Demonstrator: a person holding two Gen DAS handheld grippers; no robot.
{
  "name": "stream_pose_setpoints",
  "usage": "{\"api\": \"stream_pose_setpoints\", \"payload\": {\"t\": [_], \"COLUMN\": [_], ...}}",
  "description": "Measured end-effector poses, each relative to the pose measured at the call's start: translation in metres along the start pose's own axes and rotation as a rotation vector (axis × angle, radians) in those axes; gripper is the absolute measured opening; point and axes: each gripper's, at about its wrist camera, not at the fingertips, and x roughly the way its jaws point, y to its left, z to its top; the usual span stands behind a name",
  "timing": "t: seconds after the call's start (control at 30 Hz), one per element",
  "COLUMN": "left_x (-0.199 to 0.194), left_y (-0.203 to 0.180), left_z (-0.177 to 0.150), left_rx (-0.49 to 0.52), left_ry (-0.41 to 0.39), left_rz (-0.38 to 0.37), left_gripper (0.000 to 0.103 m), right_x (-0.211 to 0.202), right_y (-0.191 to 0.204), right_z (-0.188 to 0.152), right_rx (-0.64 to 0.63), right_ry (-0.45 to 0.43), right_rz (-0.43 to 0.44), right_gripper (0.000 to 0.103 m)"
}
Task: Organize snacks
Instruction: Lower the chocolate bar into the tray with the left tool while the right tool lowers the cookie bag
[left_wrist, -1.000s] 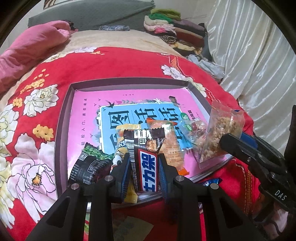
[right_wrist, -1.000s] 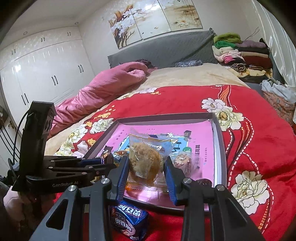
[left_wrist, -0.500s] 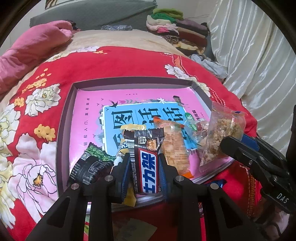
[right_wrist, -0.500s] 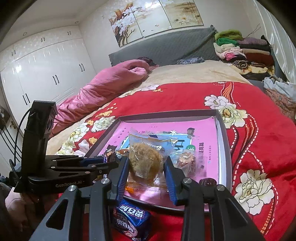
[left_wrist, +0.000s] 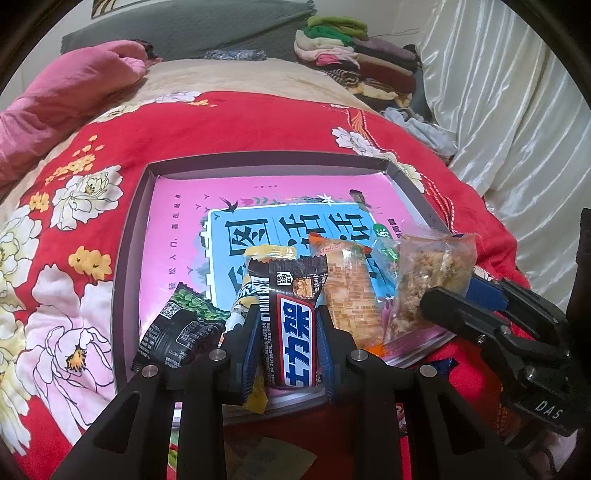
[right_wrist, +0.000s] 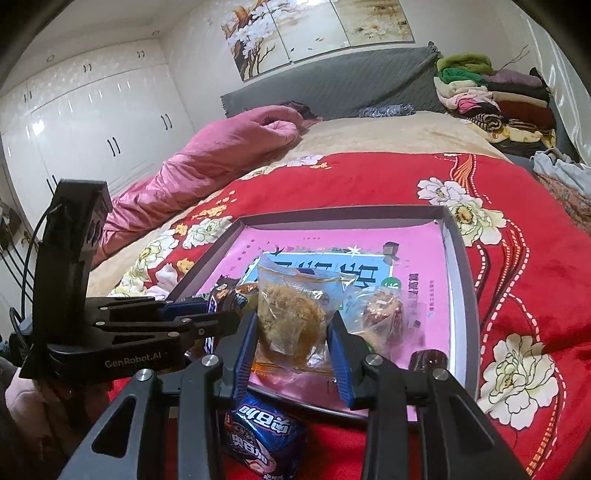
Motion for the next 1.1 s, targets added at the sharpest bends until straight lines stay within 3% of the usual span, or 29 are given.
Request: {"api": "stream_pose_setpoints", "payload": {"t": [0.57, 1.1], "left_x": [0.0, -0.021], "left_y": [-0.001, 0.002], "left_z": [0.001, -0.002], "left_rx": [0.006, -0.001], "left_ry": [-0.005, -0.025], "left_rz": [0.003, -0.017], "left_gripper": [0.03, 0.059], "right_x": [0.009, -0.012], "right_y": [0.004, -0.002], "right_z": [-0.004, 0.003], "right_rx": [-0.012, 0.018], "right_ry": [0.037, -0.028], "right_rz": [0.009, -0.002], "right_gripper": [0.039, 0.056]}}
